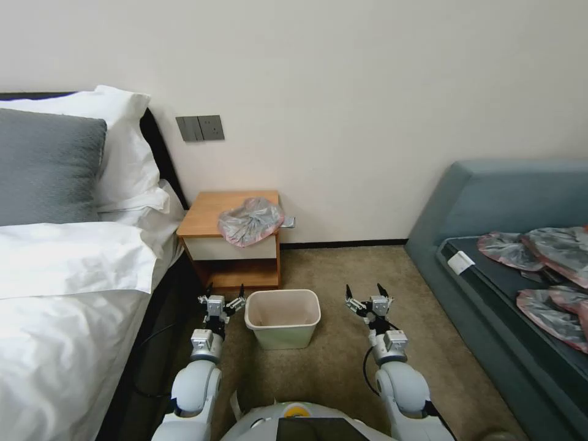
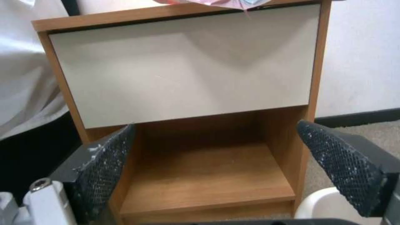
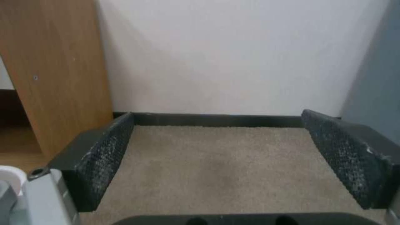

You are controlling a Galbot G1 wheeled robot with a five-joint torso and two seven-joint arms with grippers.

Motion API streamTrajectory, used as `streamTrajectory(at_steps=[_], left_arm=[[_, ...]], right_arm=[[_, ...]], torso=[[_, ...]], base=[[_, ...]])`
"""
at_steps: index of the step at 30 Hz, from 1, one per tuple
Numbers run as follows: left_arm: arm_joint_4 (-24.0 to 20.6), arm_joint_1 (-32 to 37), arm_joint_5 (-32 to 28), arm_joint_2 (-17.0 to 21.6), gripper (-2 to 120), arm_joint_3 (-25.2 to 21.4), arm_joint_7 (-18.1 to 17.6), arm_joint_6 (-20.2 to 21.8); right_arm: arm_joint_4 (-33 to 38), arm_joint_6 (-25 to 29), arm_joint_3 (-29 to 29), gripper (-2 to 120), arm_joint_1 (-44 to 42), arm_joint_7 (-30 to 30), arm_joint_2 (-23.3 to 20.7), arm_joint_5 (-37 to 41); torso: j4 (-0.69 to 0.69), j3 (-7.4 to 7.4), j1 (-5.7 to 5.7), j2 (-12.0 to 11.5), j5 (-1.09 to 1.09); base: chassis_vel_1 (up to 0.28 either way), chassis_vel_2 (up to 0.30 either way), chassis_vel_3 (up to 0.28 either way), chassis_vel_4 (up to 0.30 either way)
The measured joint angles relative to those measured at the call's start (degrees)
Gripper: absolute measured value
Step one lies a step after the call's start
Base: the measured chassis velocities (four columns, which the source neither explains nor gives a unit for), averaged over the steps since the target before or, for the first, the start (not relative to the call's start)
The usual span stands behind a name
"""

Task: Pick up the garbage bag from the table and place it over the trash can.

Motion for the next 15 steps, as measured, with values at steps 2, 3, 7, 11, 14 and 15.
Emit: streamTrajectory(at_steps=[2, 3, 7, 11, 14, 15], left_arm=[[0.00, 0.00, 0.00, 0.00, 99, 0.00, 0.00, 0.00], [0.00, 0.00, 0.00, 0.00, 99, 0.00, 0.00, 0.00], [0.00, 0.00, 0.00, 0.00, 99, 0.00, 0.00, 0.00], [0.00, 0.00, 0.00, 0.00, 99, 0.00, 0.00, 0.00], [0.00, 0.00, 0.00, 0.00, 99, 0.00, 0.00, 0.00], [0.00, 0.00, 0.00, 0.00, 99, 0.00, 0.00, 0.00]], right_arm=[[0.00, 0.00, 0.00, 100, 0.00, 0.00, 0.00, 0.00], [0.00, 0.00, 0.00, 100, 0.00, 0.00, 0.00, 0.00], [0.00, 0.00, 0.00, 100, 0.00, 0.00, 0.00, 0.00], [0.00, 0.00, 0.00, 100, 0.00, 0.00, 0.00, 0.00], [0.00, 0.00, 0.00, 100, 0.00, 0.00, 0.00, 0.00], [0.00, 0.00, 0.00, 100, 0.00, 0.00, 0.00, 0.00]], torso=[[0.00, 0.00, 0.00, 0.00, 0.00], [0.00, 0.00, 0.00, 0.00, 0.00], [0.00, 0.00, 0.00, 0.00, 0.00], [0.00, 0.00, 0.00, 0.00, 0.00], [0.00, 0.00, 0.00, 0.00, 0.00], [0.00, 0.00, 0.00, 0.00, 0.00]], base=[[0.000, 0.000, 0.000, 0.000], [0.000, 0.000, 0.000, 0.000], [0.000, 0.000, 0.000, 0.000], [0.000, 0.000, 0.000, 0.000], [0.000, 0.000, 0.000, 0.000], [0.000, 0.000, 0.000, 0.000]])
